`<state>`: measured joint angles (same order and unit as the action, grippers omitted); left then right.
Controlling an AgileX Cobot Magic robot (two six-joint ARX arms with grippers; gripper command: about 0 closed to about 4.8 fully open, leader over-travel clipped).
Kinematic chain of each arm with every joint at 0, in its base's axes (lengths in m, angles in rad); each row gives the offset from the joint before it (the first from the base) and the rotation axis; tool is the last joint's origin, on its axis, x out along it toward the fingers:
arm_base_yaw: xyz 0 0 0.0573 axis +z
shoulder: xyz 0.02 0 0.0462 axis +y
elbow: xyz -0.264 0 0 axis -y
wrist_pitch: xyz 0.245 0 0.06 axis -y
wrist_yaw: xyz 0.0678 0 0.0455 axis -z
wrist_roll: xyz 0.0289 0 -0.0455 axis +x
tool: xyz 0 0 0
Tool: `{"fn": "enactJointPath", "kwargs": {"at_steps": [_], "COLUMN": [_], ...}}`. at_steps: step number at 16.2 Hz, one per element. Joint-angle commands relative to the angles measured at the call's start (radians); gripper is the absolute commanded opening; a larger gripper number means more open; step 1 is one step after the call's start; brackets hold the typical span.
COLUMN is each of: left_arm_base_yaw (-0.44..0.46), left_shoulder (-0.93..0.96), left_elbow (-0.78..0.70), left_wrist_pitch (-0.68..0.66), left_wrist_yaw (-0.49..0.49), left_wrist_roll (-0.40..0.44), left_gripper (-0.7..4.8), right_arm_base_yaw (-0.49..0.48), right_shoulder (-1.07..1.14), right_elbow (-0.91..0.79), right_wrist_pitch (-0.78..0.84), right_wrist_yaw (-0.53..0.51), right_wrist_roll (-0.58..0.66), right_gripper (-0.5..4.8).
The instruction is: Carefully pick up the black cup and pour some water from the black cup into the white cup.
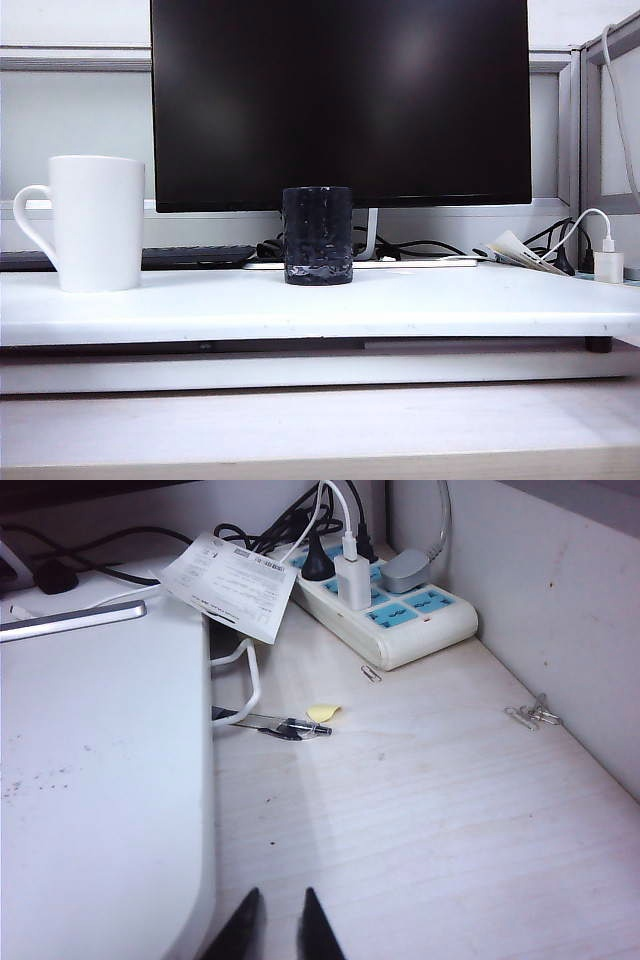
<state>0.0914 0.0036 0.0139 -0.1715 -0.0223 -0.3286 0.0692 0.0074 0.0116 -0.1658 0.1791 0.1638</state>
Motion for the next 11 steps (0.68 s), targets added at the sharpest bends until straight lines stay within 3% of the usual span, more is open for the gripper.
{"fn": "enactJointPath", "kwargs": {"at_steps": [1,4,11], "left_arm_base_yaw": [0.0,0.0,0.0], "left_shoulder": [0.0,0.0,0.0], "left_elbow": [-0.005,-0.005,-0.005], "left_wrist_pitch": [0.0,0.0,0.0], "left_wrist_yaw": [0.0,0.0,0.0], "left_wrist_roll": [0.006,0.006,0.006], "left_gripper": [-0.04,-0.04,-0.04], "right_arm_base_yaw": [0.002,0.003,0.002], "right_shoulder": [-0.005,-0.005,-0.005], "right_elbow": [-0.007,-0.007,-0.007], "right_wrist_pitch": [0.064,0.134,0.144], "right_wrist_yaw": [-0.04,-0.13,-0.13], "right_wrist_roll": [0.0,0.0,0.0], "right_gripper": [0.54,0.54,0.54]}}
